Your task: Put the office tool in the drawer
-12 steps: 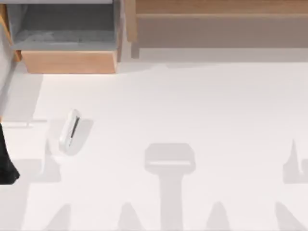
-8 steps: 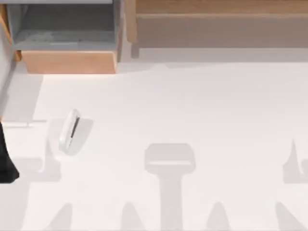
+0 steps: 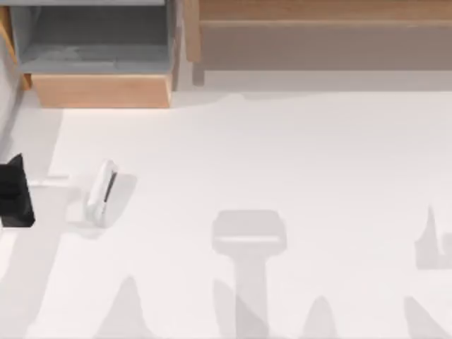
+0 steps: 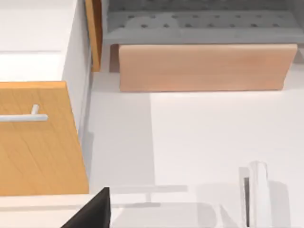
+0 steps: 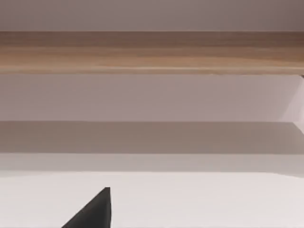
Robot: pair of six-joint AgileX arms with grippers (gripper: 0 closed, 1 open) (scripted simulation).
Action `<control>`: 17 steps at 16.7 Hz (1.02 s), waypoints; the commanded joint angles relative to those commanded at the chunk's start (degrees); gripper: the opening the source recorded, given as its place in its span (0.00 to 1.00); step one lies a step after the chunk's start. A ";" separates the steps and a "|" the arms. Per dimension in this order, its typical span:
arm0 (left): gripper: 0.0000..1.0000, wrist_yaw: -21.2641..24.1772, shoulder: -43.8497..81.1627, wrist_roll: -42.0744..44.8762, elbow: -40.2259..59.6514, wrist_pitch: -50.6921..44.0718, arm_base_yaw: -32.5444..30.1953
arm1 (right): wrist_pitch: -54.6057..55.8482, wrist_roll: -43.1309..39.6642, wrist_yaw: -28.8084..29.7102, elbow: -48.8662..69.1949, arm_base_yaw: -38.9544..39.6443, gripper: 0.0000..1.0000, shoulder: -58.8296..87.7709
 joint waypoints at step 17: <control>1.00 -0.08 81.99 -3.13 58.34 -40.66 -10.31 | 0.00 0.00 0.00 0.00 0.00 1.00 0.00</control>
